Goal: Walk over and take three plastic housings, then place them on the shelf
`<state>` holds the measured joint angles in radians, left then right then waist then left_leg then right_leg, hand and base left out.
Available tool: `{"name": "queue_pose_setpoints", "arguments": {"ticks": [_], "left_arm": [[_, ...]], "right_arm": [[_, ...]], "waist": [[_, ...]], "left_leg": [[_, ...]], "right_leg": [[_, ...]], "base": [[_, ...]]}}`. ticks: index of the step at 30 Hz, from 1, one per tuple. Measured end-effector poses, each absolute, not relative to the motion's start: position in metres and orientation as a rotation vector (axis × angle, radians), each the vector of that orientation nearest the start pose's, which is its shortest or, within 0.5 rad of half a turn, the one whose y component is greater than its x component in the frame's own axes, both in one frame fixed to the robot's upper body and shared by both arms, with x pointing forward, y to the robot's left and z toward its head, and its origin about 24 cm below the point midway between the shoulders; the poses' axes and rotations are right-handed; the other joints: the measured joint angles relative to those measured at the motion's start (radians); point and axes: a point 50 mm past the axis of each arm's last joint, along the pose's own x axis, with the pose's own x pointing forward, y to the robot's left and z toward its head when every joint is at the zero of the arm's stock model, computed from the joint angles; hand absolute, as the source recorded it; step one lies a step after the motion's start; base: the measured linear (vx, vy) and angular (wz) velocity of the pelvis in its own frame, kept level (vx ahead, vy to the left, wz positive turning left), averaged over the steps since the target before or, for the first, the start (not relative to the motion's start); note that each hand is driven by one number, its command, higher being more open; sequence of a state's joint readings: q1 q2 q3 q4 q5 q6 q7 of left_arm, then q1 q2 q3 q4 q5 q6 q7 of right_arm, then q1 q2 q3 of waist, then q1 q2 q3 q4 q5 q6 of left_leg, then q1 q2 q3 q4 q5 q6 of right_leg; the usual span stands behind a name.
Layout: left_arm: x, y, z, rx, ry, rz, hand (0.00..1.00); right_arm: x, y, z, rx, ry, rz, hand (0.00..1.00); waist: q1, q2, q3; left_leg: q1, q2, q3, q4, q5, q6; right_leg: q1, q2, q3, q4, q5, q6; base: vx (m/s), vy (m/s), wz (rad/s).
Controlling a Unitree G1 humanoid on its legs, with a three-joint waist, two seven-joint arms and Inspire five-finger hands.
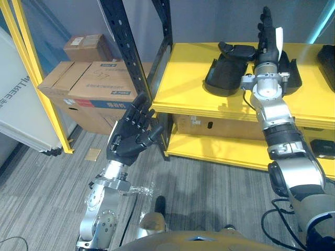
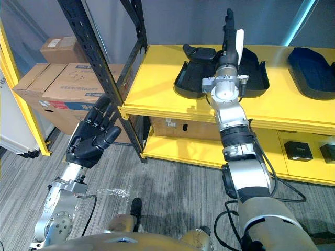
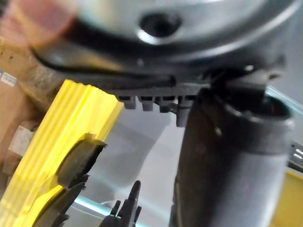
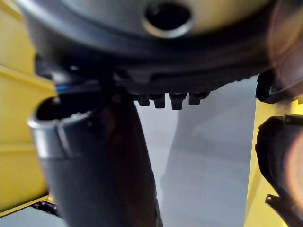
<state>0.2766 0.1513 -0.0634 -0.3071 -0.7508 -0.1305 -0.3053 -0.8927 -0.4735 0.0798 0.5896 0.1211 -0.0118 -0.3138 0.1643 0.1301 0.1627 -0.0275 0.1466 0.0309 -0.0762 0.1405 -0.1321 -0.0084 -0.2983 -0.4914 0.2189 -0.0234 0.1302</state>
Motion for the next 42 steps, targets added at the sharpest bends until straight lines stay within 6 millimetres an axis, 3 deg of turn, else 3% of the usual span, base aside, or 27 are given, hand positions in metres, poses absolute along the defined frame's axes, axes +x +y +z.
{"name": "queue_pose_setpoints", "arguments": {"ticks": [8,16,21,28,32,42], "left_arm": [[0.196,0.15,0.076,-0.644,-0.25,-0.334,1.0],[0.205,0.139,0.086,-0.652,-0.28,-0.354,1.0],[0.207,0.136,0.086,-0.649,-0.283,-0.364,1.0],[0.207,0.133,0.086,-0.655,-0.271,-0.368,1.0],[0.207,0.13,0.085,-0.661,-0.262,-0.37,1.0],[0.209,0.132,0.075,-0.66,-0.224,-0.327,1.0]], "right_arm": [[0.391,-0.227,0.258,-0.418,-0.435,-0.402,1.0],[0.4,-0.231,0.271,-0.413,-0.391,-0.401,1.0],[0.403,-0.233,0.289,-0.422,-0.398,-0.394,1.0],[0.408,-0.229,0.281,-0.489,-0.353,-0.344,1.0],[0.409,-0.224,0.293,-0.495,-0.37,-0.337,1.0],[0.413,-0.217,0.286,-0.548,-0.318,-0.233,1.0]], "waist": [[-0.003,0.003,0.065],[0.005,0.003,0.125],[0.017,0.009,0.168],[0.025,0.009,0.19],[0.023,0.023,0.218],[0.024,0.024,0.218]], "left_leg": [[-0.038,0.003,0.006,0.004,0.004,0.005],[-0.07,0.006,0.027,0.008,0.024,0.003],[-0.088,0.009,0.043,0.024,0.024,0.002],[-0.092,0.013,0.046,0.043,0.022,0.0],[-0.093,0.02,0.046,0.046,0.01,-0.002],[-0.106,0.031,0.051,0.053,0.008,-0.004]], "right_leg": [[-0.062,-0.009,0.012,0.048,-0.019,-0.011],[-0.106,-0.006,0.039,0.049,-0.01,-0.004],[-0.119,-0.001,0.049,0.041,-0.01,-0.004],[-0.114,0.005,0.057,0.038,-0.011,-0.007],[-0.113,0.011,0.056,0.04,-0.012,-0.008],[-0.13,0.019,0.06,0.05,-0.016,-0.013]], "base": [[-0.06,-0.02,-0.01],[0.01,-0.007,-0.06],[0.02,-0.011,-0.06],[0.01,-0.018,0.0],[-0.07,-0.024,0.01],[-0.03,-0.018,-0.01]]}}
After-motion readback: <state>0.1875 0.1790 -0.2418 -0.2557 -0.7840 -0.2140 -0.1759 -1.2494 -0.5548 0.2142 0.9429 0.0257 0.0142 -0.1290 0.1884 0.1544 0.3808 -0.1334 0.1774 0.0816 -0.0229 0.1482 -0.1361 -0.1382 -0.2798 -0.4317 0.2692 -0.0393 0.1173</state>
